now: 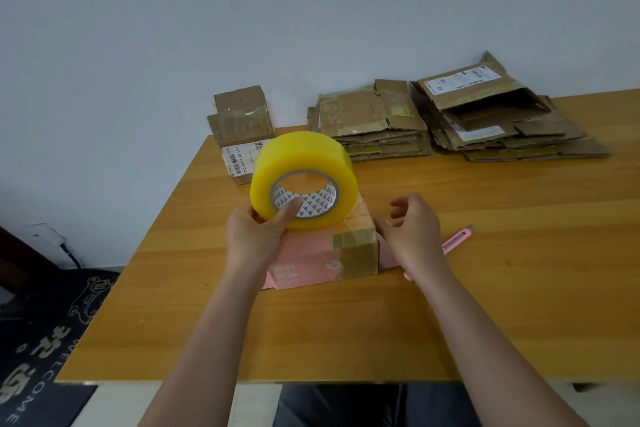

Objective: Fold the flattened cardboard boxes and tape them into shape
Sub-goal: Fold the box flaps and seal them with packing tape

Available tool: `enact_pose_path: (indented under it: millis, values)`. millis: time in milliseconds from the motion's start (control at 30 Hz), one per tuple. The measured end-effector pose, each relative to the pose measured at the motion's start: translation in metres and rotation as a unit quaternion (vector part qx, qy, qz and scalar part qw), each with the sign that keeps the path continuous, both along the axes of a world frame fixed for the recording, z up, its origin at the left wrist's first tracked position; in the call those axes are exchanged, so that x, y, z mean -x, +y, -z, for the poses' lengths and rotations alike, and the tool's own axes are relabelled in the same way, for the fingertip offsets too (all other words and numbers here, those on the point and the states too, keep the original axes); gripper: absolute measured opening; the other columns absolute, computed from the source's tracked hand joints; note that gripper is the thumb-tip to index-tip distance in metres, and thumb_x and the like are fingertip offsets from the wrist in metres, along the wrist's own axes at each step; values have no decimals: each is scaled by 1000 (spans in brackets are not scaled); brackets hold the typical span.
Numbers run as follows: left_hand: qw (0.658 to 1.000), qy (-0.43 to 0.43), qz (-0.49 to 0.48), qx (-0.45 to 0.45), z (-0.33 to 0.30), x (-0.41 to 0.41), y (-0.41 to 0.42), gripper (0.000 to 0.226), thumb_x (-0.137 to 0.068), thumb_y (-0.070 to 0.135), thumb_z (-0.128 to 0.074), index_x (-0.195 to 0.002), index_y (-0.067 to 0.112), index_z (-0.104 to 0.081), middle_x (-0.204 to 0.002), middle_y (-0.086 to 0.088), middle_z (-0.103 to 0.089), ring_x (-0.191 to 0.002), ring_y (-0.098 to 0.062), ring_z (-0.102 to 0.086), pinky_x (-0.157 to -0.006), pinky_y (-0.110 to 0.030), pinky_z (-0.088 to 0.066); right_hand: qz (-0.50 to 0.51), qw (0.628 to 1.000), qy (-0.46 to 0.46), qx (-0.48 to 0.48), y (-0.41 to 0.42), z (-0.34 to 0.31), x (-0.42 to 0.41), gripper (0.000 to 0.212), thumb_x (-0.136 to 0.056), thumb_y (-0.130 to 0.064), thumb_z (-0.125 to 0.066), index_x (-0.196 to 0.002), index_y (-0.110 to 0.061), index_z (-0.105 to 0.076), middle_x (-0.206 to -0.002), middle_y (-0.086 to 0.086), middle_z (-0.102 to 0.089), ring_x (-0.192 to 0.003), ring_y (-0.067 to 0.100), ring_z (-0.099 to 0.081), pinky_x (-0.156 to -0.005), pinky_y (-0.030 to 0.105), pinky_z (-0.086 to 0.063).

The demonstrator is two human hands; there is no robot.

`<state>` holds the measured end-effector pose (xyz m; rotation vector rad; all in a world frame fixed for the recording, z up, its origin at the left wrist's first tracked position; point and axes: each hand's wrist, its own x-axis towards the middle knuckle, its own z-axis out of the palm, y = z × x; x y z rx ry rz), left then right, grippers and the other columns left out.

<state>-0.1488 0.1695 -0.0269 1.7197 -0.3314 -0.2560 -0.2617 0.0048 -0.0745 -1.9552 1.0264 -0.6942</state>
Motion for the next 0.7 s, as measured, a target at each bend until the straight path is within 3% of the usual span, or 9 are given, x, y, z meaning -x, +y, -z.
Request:
enact_pose_path:
  millis: [67, 167, 233, 333, 467, 600, 700]
  values:
    - [998, 36, 46, -3, -1, -4, 5, 52, -60, 42, -80, -100, 12, -70, -92, -8, -75, -90, -25, -71, -78, -42, -60, -3, 994, -89, 60, 8, -3, 7, 13, -90, -11, -66, -102, -15, -63, -98, 0, -63, -86, 9, -60, -63, 8, -42]
    - [994, 52, 96, -8, 0, -12, 11, 52, -67, 28, -81, -114, 9, -67, -106, -10, -73, -100, -25, -69, -82, -34, -59, -53, 980, -168, 92, 25, -6, 12, 19, -95, -3, -56, -103, -9, -72, -95, -4, -69, -84, -4, -61, -70, 6, -46]
    - [993, 44, 109, 2, 2, -15, 13, 47, -74, 20, -80, -116, 9, -65, -110, -11, -71, -105, -27, -67, -90, -40, -57, -75, 977, -170, 107, 36, -1, 12, 23, -96, -5, -55, -113, -7, -71, -108, -4, -69, -94, -5, -61, -79, 7, -48]
    - [993, 13, 111, 25, 8, -12, 12, 51, -72, 32, -75, -117, 11, -62, -110, -9, -71, -106, -26, -66, -95, -49, -53, -91, 968, -179, 148, 42, 11, 10, 25, -97, -5, -55, -119, -2, -68, -125, 5, -65, -114, 10, -61, -95, 18, -49]
    - [992, -38, 106, 62, 14, -1, 9, 49, -78, 39, -69, -119, 15, -58, -111, -15, -66, -106, -34, -62, -94, -55, -52, -102, 964, -167, 181, 39, 14, 11, 26, -96, -3, -56, -119, 1, -67, -128, 10, -64, -116, 15, -61, -99, 22, -49]
    - [981, 14, 87, 172, 18, -3, 16, 43, -83, 27, -64, -121, 7, -59, -113, -13, -69, -111, -32, -64, -92, -43, -55, -109, 963, -143, 202, 38, 13, 11, 26, -96, -2, -55, -118, 1, -68, -128, 11, -64, -116, 17, -62, -97, 32, -53]
    - [968, 40, 91, 231, 20, -2, 24, 39, -85, 19, -60, -121, 6, -59, -111, -12, -69, -108, -28, -65, -86, -34, -57, -116, 965, -131, 197, 37, 12, 11, 26, -96, -2, -55, -118, 1, -68, -129, 10, -64, -116, 17, -62, -97, 33, -53]
